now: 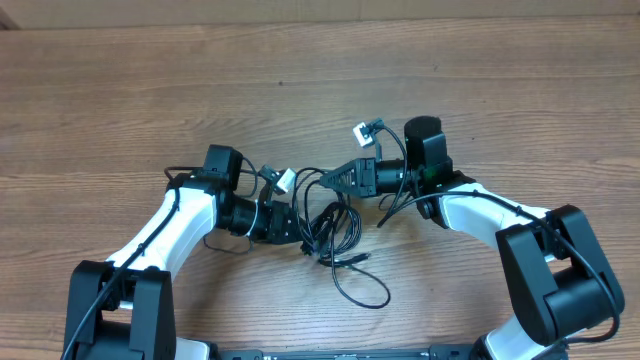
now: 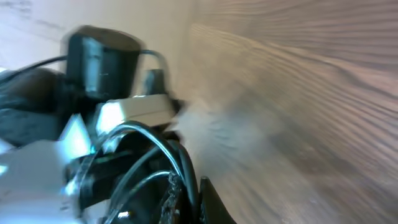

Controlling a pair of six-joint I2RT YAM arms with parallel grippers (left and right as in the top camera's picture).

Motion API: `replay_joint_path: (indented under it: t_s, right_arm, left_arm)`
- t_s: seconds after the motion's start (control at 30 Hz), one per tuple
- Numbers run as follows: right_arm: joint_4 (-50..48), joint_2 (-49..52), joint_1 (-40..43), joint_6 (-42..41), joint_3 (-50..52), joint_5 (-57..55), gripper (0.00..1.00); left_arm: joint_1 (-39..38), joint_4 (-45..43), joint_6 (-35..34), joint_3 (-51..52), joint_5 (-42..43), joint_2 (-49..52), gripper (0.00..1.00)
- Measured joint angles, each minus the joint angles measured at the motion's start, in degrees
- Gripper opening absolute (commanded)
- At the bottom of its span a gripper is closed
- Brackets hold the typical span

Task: Untangle cables

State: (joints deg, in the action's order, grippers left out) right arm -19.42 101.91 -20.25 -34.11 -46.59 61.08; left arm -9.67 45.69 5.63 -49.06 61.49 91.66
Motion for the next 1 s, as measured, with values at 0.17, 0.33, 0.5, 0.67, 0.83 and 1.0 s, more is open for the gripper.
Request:
replay_joint_path:
  t_s: [0.17, 0.33, 0.5, 0.67, 0.83, 1.0]
  right_arm:
    - [6.1, 0.0, 0.0, 6.1, 0.0, -5.5, 0.04]
    - [8.6, 0.0, 0.4, 9.6, 0.0, -10.4, 0.04]
    - [10.2, 0.0, 2.5, 10.9, 0.0, -13.2, 0.04]
    - [13.0, 0.0, 5.5, 13.2, 0.0, -14.6, 0.04]
    - [14.8, 0.0, 8.9, 15.3, 0.0, -14.6, 0.04]
    - [14.9, 0.0, 11.2, 16.5, 0.0, -14.4, 0.04]
  left_arm:
    - [0.0, 2.5, 3.4, 0.0, 0.0, 0.0, 0.04]
    - [0.0, 5.0, 6.0, 0.0, 0.0, 0.0, 0.04]
    - [0.0, 5.8, 6.9, 0.0, 0.0, 0.0, 0.04]
    - [0.0, 6.6, 7.1, 0.0, -0.1, 0.0, 0.04]
    - [0.0, 7.8, 8.3, 0.0, -0.1, 0.0, 0.04]
    - [0.0, 8.6, 9.4, 0.0, -0.1, 0.0, 0.04]
